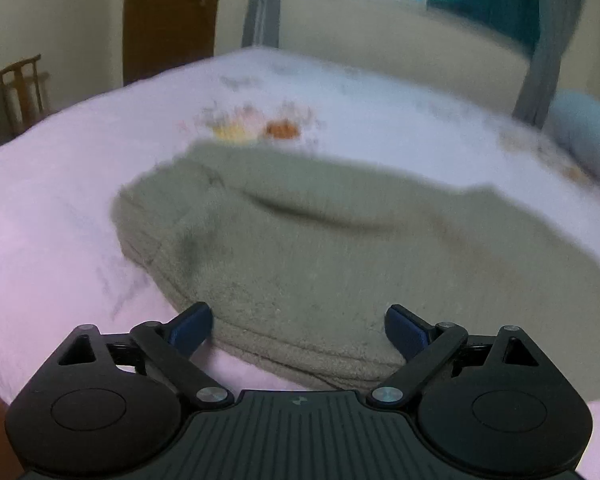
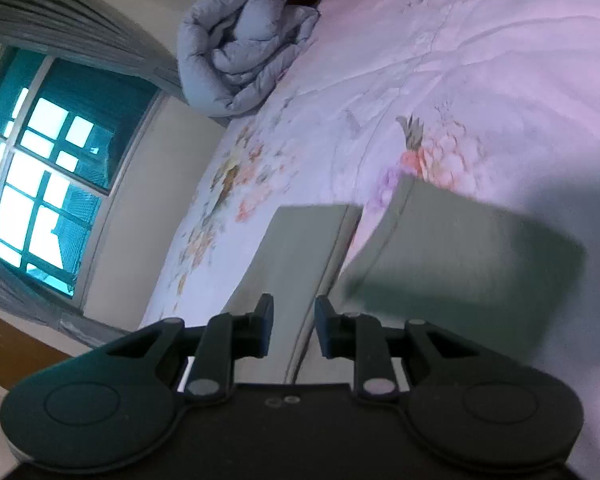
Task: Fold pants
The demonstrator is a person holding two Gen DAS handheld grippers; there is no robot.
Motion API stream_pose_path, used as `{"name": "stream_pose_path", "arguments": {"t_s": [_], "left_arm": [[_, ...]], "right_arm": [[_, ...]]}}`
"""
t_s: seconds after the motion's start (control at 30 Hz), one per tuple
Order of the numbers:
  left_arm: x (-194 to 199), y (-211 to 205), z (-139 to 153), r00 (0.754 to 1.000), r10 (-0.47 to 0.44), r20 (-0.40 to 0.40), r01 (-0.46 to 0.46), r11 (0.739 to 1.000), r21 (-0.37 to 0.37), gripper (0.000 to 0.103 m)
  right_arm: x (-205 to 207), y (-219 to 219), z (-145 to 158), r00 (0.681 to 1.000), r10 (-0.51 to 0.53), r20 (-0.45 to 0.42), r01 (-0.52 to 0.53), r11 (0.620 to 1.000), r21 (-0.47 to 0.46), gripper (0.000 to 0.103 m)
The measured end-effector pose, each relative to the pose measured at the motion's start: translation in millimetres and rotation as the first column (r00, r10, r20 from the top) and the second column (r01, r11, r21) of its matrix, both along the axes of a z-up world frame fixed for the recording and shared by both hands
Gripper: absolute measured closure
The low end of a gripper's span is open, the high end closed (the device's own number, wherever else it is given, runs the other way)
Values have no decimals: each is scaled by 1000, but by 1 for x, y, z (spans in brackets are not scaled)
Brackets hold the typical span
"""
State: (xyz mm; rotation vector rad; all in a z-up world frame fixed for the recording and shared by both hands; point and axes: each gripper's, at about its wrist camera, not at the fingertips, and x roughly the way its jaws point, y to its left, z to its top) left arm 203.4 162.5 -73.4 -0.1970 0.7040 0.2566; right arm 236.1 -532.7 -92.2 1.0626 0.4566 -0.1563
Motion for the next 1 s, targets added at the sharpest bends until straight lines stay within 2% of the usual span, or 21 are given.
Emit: {"name": "stream_pose_path", "arguments": {"t_s": [0.13, 0.17, 0.23, 0.3, 0.33, 0.4, 0.53, 0.6, 0.63, 0.7, 0.77, 0.83, 0.9, 0.97, 1.0], "left_arm": [[-3, -1, -9, 1000, 29, -3, -29, 999, -15, 0], [-3, 2, -12, 999, 49, -1, -49, 997, -61, 0], [-8, -1, 1, 996, 88, 34, -86, 995, -56, 3], [-16, -22, 21, 990, 44, 131, -38, 998, -46, 3], [-16, -36, 28, 988, 7, 152, -2, 999, -33, 3], [-5, -67, 34, 989, -66, 135, 71, 997, -31, 2], [15, -113, 26, 991, -83, 104, 82, 996, 21, 2], [14, -129, 32, 992, -36, 118, 24, 994, 104, 2], [12, -132, 32, 993, 7, 120, -21, 993, 114, 2], [2, -119, 33, 988, 82, 128, -94, 992, 90, 2], [-6, -99, 31, 980, 161, 114, -174, 977, 122, 2], [-16, -57, 25, 957, 270, 106, -281, 954, 106, 2], [-28, -16, 22, 912, 400, 90, -408, 908, 93, 2], [-45, 11, 26, 892, 438, 110, -445, 895, 39, 3], [-55, 14, 34, 892, 426, 153, -434, 901, 18, 3]], "right_arm": [[24, -19, -12, 999, -24, -26, 25, 999, 38, 88], [29, -21, -15, 999, -27, -34, 29, 998, 47, 88], [41, -25, -24, 998, -24, -56, 28, 997, 67, 88], [46, -28, -26, 997, -13, -79, 19, 997, 70, 92], [51, -28, -29, 997, -5, -80, 10, 998, 63, 92], [52, -27, -28, 997, 11, -78, -7, 999, 53, 92], [61, -26, -30, 996, 25, -89, -21, 999, 45, 96], [62, -26, -29, 996, 28, -89, -24, 999, 46, 96], [61, -26, -28, 996, 34, -88, -30, 999, 46, 96], [58, -26, -28, 996, 42, -82, -38, 998, 53, 95], [54, -29, -30, 996, 46, -77, -40, 997, 69, 96], [52, -30, -29, 996, 51, -74, -45, 996, 73, 95], [50, -30, -28, 996, 59, -74, -53, 996, 69, 94], [48, -30, -27, 995, 63, -75, -58, 996, 65, 94], [48, -30, -27, 995, 65, -76, -60, 996, 61, 94]]}}
